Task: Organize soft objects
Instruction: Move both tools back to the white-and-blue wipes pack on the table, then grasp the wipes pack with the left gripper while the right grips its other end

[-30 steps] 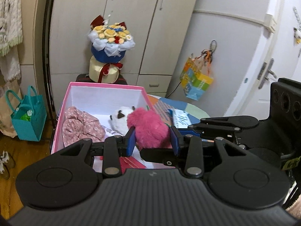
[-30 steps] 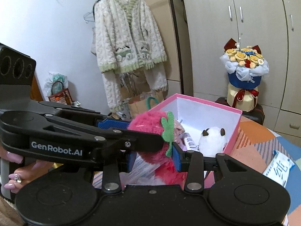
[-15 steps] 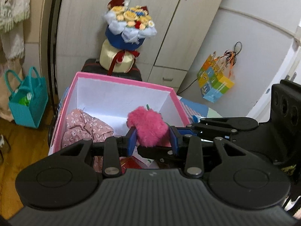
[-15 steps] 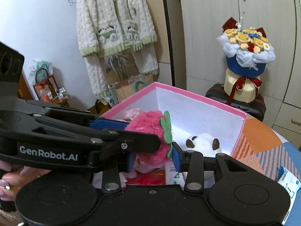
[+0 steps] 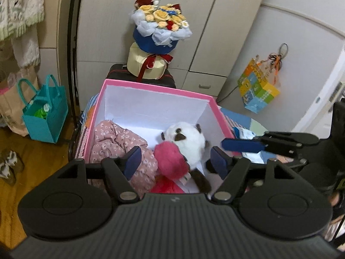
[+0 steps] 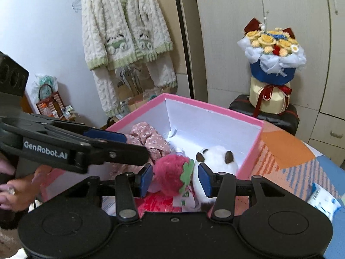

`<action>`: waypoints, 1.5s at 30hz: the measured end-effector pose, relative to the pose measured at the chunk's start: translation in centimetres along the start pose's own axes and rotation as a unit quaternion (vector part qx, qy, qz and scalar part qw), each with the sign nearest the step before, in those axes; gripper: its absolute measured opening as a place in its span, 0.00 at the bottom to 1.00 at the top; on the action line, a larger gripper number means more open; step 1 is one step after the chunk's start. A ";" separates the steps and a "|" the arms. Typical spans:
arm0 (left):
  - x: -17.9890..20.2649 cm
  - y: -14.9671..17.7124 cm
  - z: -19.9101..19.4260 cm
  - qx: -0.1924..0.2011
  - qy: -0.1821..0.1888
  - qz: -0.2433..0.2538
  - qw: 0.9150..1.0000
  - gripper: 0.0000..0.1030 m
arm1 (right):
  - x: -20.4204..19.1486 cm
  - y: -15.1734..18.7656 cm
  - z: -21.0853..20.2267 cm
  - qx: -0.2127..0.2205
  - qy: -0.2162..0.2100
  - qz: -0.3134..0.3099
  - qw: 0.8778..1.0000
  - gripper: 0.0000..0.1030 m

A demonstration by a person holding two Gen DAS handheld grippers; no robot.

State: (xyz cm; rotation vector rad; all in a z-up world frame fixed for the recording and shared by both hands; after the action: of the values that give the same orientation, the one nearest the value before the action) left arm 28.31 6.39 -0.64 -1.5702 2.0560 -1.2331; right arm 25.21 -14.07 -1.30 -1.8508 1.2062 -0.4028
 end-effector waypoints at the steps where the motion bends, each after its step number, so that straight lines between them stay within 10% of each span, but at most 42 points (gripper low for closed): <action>1: 0.5 0.0 -0.7 0.002 -0.001 0.006 1.000 0.68 | 0.1 0.2 -0.8 0.005 0.000 0.002 1.000 0.55; 22: 18.6 3.3 -3.3 -0.024 0.143 0.149 0.978 0.69 | 3.8 8.8 -17.8 0.078 0.084 0.001 0.993 0.82; 31: 22.2 4.7 4.4 -0.043 0.122 0.108 0.986 0.68 | 8.0 11.7 -18.3 0.054 0.109 -0.015 0.993 0.84; 45: 20.0 4.1 16.9 -0.029 -0.008 0.008 1.000 0.57 | 15.5 12.2 -8.1 0.020 0.088 -0.052 0.995 0.84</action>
State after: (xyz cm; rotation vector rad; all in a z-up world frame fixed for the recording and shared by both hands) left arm 29.25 -18.93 -8.50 -1.5810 2.1087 -1.1618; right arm 20.24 -33.19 -9.17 -1.8803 1.2114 -0.6549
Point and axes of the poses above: each gripper's, at about its wrist camera, not at the fingertips, and z roughly the way its jaws point, x to its right, y to its underside, the point moved 1 cm from there along z, roughly the way its jaws point, and after that the axes turned 1 degree about z, right-handed, at the moved point
